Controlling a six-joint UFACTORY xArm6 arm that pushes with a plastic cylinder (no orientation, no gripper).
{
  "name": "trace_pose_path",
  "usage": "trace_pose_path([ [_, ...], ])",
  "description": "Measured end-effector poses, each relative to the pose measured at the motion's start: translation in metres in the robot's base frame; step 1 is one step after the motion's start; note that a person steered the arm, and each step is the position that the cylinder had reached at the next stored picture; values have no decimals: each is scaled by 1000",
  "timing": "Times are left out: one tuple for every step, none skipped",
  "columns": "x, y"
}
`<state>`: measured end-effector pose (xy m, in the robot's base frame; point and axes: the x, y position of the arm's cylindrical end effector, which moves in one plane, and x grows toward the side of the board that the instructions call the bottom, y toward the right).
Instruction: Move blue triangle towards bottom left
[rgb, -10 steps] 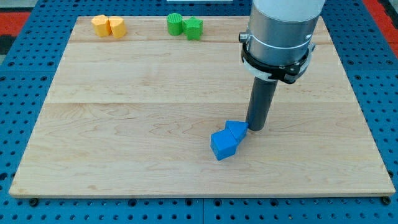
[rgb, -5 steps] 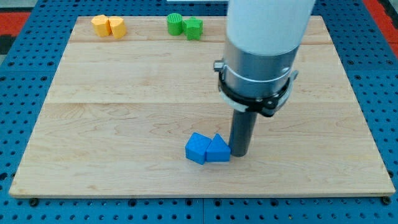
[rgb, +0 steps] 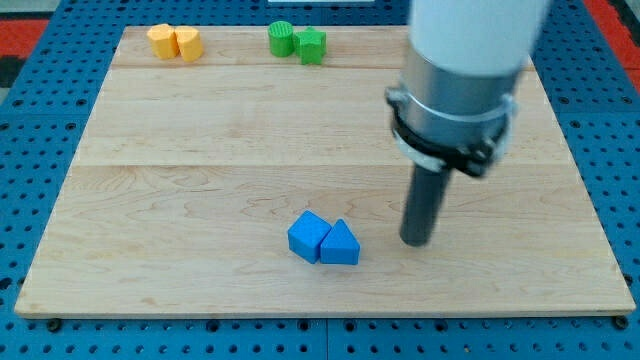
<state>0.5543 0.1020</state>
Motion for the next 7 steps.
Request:
trace_pose_path([
  [16,-44],
  [16,-142],
  [-6,-167],
  [-18,-193],
  [-20,-254],
  [-22,-298],
  [-25,-186],
])
